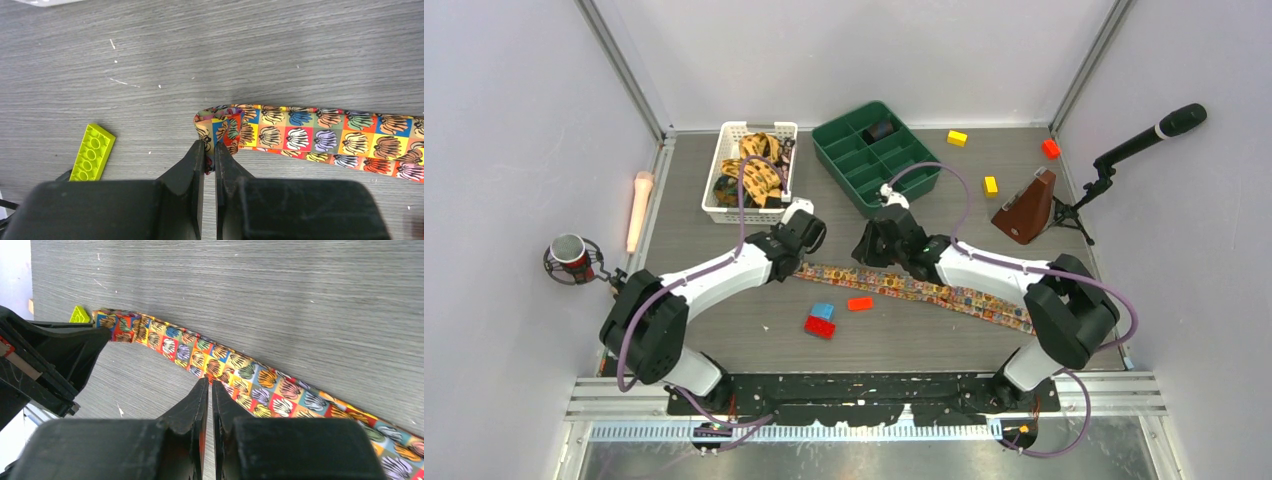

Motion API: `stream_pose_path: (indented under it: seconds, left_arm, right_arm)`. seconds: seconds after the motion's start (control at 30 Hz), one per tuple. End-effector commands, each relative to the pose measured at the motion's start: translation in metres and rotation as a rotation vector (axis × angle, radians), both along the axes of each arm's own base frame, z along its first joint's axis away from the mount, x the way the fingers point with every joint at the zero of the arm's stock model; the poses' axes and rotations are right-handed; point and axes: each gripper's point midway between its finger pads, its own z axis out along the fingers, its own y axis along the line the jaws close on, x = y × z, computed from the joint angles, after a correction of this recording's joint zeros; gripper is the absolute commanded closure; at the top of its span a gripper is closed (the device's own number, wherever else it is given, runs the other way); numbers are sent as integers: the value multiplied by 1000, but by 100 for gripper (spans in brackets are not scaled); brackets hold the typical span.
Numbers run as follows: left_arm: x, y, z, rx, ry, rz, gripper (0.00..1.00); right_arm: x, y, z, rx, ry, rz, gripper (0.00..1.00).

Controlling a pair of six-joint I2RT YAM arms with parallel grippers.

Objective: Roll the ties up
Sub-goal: Roll the tie at the center of the board.

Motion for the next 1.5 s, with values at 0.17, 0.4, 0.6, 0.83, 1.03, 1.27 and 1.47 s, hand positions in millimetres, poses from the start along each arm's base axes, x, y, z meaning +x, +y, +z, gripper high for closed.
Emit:
stream_pose_path:
  seconds: [0.17,0.4,0.6,0.83,1.03,1.27,1.47]
  left_arm:
    - [14,-3,17,84,-70,-1,100]
    - [15,-6,6,150,-61,-12,100]
    - [15,-11,2,197,-67,-22,100]
    - [12,-19,-2,223,-65,-44,100]
    - [10,-28,-3,243,-66,-64,100]
    - [8,-40,-7,257,-59,-96,100]
    - [5,-49,-10,255,-49,-120,100]
  right_arm:
    - [-4,-25,32,7,-62,-50,86]
    - [-5,-39,49,6,-88,-70,87]
    - [-6,-43,58,24,-100,-79,86]
    - [-6,-44,61,32,-105,-84,86]
    - [-6,-46,63,35,-108,-90,86]
    - [-7,-48,60,33,-103,-94,86]
    - [-6,-49,59,32,-101,-100,86]
